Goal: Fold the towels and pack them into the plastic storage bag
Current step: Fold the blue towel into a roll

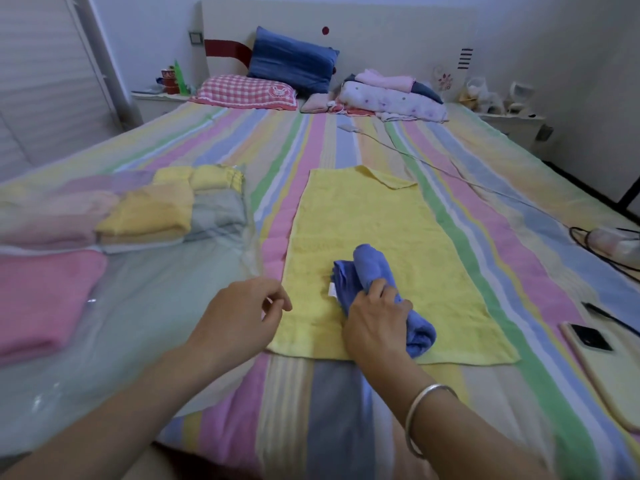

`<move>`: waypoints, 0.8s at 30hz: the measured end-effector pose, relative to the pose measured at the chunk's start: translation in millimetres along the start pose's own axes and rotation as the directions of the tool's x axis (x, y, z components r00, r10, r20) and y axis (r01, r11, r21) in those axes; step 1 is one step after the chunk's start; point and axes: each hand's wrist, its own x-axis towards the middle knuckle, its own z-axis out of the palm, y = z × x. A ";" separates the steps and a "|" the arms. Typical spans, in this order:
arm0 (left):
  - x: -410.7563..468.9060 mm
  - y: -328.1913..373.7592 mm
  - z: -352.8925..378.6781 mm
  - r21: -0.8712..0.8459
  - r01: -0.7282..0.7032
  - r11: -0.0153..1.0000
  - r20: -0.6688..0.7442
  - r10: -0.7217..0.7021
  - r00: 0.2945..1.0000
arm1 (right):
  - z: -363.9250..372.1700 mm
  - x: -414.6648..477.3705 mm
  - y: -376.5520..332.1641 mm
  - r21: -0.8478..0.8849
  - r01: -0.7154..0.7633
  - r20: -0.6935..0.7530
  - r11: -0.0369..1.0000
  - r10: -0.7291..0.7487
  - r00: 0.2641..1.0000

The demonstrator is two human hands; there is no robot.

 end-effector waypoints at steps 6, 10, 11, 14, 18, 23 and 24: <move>-44.5 -33.5 -20.6 -0.151 -0.056 0.987 -0.066 0.046 0.997 | 7.0 2.8 1.3 -0.036 0.074 -0.017 0.997 -0.075 0.997; -80.0 -59.6 -32.8 -0.079 -0.095 0.992 0.047 0.099 0.994 | -8.7 -5.1 14.2 0.229 0.070 -0.132 0.971 -0.041 0.990; -88.4 -69.0 -34.3 -0.001 -0.122 0.993 0.082 0.122 0.989 | -16.2 -9.0 18.3 0.337 0.066 -0.153 0.939 -0.014 0.988; -109.6 -100.2 -41.9 0.160 -0.142 0.977 0.132 0.122 0.984 | -40.3 -28.3 15.9 0.679 0.069 -0.175 0.731 0.070 0.982; -132.3 -133.5 -64.2 0.316 -0.095 0.944 0.069 0.077 0.995 | -84.8 -60.9 -13.8 0.999 -0.008 0.005 0.040 0.062 0.998; -161.3 -173.3 -85.6 0.424 -0.092 0.901 0.083 0.063 0.995 | -131.6 -103.6 -56.9 0.952 -0.085 0.034 -0.293 -0.177 0.984; -164.6 -179.6 -88.3 0.433 -0.082 0.898 0.074 0.055 0.996 | -136.7 -109.7 -64.8 0.954 -0.080 0.017 -0.289 -0.214 0.977</move>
